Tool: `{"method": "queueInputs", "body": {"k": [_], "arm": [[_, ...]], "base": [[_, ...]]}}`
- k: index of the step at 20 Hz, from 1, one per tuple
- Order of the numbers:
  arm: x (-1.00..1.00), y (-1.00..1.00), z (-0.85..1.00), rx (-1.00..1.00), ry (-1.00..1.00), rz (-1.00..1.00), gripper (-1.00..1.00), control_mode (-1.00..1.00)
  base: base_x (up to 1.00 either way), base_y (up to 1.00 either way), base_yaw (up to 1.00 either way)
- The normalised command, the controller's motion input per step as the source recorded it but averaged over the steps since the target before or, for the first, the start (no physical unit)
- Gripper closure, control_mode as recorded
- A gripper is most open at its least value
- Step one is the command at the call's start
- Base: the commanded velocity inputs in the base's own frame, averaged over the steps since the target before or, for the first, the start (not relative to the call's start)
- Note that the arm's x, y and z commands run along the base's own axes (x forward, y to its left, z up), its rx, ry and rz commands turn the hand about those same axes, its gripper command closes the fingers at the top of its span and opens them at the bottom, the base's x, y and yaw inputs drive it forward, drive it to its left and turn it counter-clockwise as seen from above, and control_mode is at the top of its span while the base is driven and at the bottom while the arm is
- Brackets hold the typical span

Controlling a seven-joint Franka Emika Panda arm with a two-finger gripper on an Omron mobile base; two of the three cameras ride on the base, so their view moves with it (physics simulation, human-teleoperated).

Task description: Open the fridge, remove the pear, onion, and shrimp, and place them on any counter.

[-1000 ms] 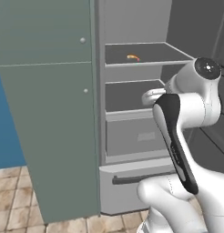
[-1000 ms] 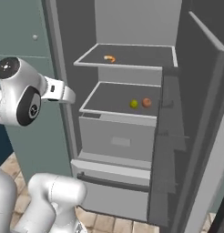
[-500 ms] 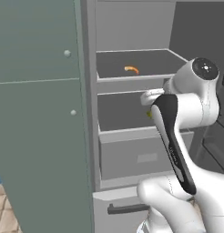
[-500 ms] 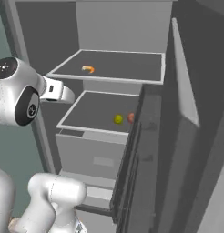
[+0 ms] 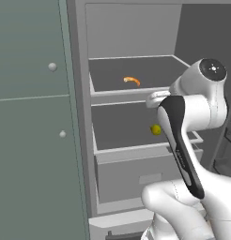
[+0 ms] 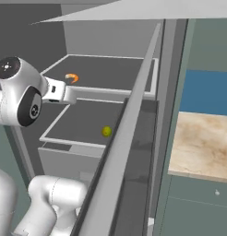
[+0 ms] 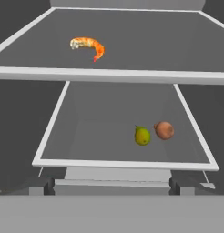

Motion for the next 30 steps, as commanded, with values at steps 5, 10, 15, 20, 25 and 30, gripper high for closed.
{"method": "queueInputs", "body": {"k": [5,10,15,20,25,30], "arm": [[0.0,0.0,0.0,0.0,0.0,0.0,-1.0,1.0],[0.0,0.08,0.0,0.02,-0.01,0.0,-1.0,-1.0],[0.29,0.13,0.03,0.06,0.0,0.0,-1.0,-1.0],[0.31,0.0,0.1,0.07,0.0,0.0,-1.0,-1.0],[0.45,0.0,0.0,0.03,0.03,0.0,-1.0,-1.0],[0.44,0.05,0.0,0.01,0.04,-0.01,-1.0,-1.0]], "base": [[0.15,0.0,0.0],[0.0,0.03,0.0],[0.0,0.0,0.0],[0.0,0.0,0.0],[0.0,0.0,0.0],[0.0,0.0,0.0]]}}
